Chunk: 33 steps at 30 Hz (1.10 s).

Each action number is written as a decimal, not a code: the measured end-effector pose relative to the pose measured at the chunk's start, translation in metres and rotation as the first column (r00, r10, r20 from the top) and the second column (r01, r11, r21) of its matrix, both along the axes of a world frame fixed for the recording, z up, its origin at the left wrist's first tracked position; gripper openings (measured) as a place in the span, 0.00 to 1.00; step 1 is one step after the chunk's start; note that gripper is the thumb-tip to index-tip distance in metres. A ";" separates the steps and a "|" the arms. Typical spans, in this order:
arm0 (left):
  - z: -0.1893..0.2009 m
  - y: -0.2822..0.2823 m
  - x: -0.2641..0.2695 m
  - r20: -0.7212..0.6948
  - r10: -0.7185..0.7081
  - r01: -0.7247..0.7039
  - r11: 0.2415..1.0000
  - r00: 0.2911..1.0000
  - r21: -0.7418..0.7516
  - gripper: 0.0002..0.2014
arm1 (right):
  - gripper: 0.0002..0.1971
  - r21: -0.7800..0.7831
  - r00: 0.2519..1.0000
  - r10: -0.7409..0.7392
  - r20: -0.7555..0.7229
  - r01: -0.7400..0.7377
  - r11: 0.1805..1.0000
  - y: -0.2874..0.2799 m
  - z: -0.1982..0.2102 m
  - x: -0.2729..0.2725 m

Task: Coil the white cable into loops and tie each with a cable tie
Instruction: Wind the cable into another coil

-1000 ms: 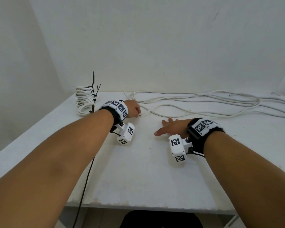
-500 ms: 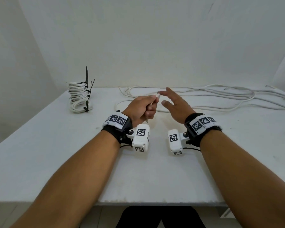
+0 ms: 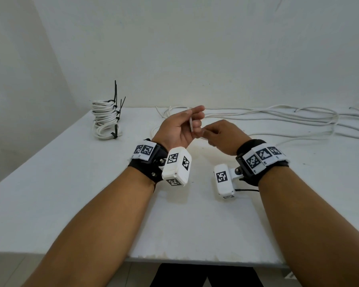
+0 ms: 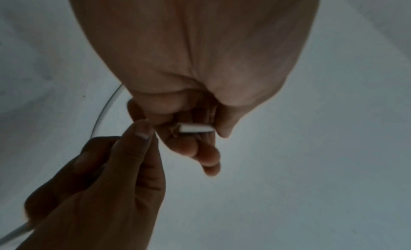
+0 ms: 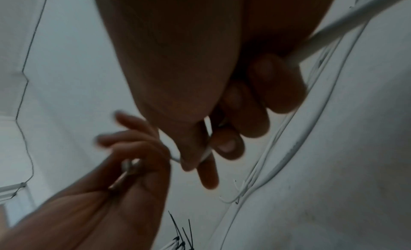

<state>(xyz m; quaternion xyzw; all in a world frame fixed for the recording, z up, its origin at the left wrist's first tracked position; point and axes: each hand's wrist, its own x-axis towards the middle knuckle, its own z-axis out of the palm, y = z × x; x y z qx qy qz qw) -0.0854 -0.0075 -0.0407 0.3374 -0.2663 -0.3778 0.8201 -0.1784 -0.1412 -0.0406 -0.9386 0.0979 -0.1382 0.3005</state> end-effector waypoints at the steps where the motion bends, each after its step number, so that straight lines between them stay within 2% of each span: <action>1: -0.003 -0.001 0.002 0.014 0.068 -0.068 0.998 0.998 0.011 0.12 | 0.14 -0.008 0.998 0.014 -0.064 -0.014 1.000 0.003 0.000 -0.001; 5: -0.017 -0.004 0.007 0.162 0.239 -0.255 0.963 0.958 0.086 0.10 | 0.14 -0.087 0.970 0.061 -0.234 -0.084 0.993 0.012 0.002 -0.007; 8: -0.020 -0.006 0.007 0.263 0.274 -0.314 0.941 0.925 0.127 0.09 | 0.13 -0.128 0.953 0.100 -0.287 -0.141 0.982 0.014 0.009 -0.014; 9: -0.020 -0.006 0.006 0.338 0.282 -0.348 0.925 0.898 0.151 0.08 | 0.13 -0.165 0.949 0.109 -0.296 -0.163 0.973 0.015 0.010 -0.016; 10: -0.021 -0.006 0.005 0.462 0.280 -0.399 0.899 0.842 0.183 0.08 | 0.12 -0.204 0.951 0.115 -0.286 -0.178 0.963 0.014 0.011 -0.017; 11: -0.021 -0.005 0.004 0.616 0.244 -0.463 0.858 0.749 0.223 0.08 | 0.10 -0.235 0.962 0.121 -0.244 -0.180 0.955 0.013 0.011 -0.019; 13: -0.022 -0.003 0.003 0.846 0.021 -0.543 0.775 0.532 0.322 0.15 | 0.04 -0.181 0.991 0.106 -0.083 -0.120 0.976 0.008 0.011 -0.022; 14: -0.021 -0.003 0.001 0.855 -0.111 -0.519 0.752 0.506 0.405 0.17 | 0.02 -0.101 0.995 0.099 0.009 -0.097 0.990 0.004 0.011 -0.024; 16: -0.018 -0.001 -0.007 0.737 -0.264 -0.348 0.750 0.622 0.563 0.16 | 0.06 0.044 0.985 0.085 0.149 -0.093 0.995 -0.004 0.012 -0.027; 17: -0.016 -0.001 -0.010 0.673 -0.284 -0.273 0.756 0.683 0.595 0.15 | 0.08 0.080 0.978 0.075 0.196 -0.092 0.993 -0.007 0.012 -0.028; 20: -0.010 -0.001 -0.014 0.527 -0.223 -0.115 0.838 0.820 0.533 0.18 | 0.08 0.151 0.939 0.042 0.340 -0.099 0.983 -0.013 0.011 -0.030; 22: -0.006 0.000 -0.015 0.433 -0.231 0.013 0.892 0.871 0.451 0.20 | 0.07 0.214 0.900 0.009 0.436 -0.113 0.970 -0.017 0.010 -0.030; 26: -0.006 0.006 -0.020 0.328 -0.255 0.159 0.943 0.910 0.293 0.16 | 0.03 0.335 0.824 -0.030 0.566 -0.197 0.922 -0.024 0.010 -0.030; 27: -0.005 0.007 -0.022 0.293 -0.252 0.186 0.954 0.922 0.234 0.16 | 0.03 0.361 0.819 -0.060 0.571 -0.185 0.914 -0.024 0.010 -0.029; 29: -0.002 0.006 -0.027 0.225 -0.238 0.215 0.969 0.945 0.123 0.14 | 0.11 0.352 0.844 -0.093 0.528 -0.118 0.928 -0.026 0.005 -0.025; 31: 0.003 0.004 -0.031 0.156 -0.185 0.181 0.983 0.970 0.038 0.14 | 0.20 0.285 0.921 -0.055 0.386 -0.062 0.957 -0.024 0.000 -0.022; 33: 0.005 0.000 -0.031 0.073 -0.093 0.095 0.995 0.993 -0.025 0.14 | 0.24 0.192 0.981 -0.007 0.193 -0.031 0.981 -0.017 -0.001 -0.020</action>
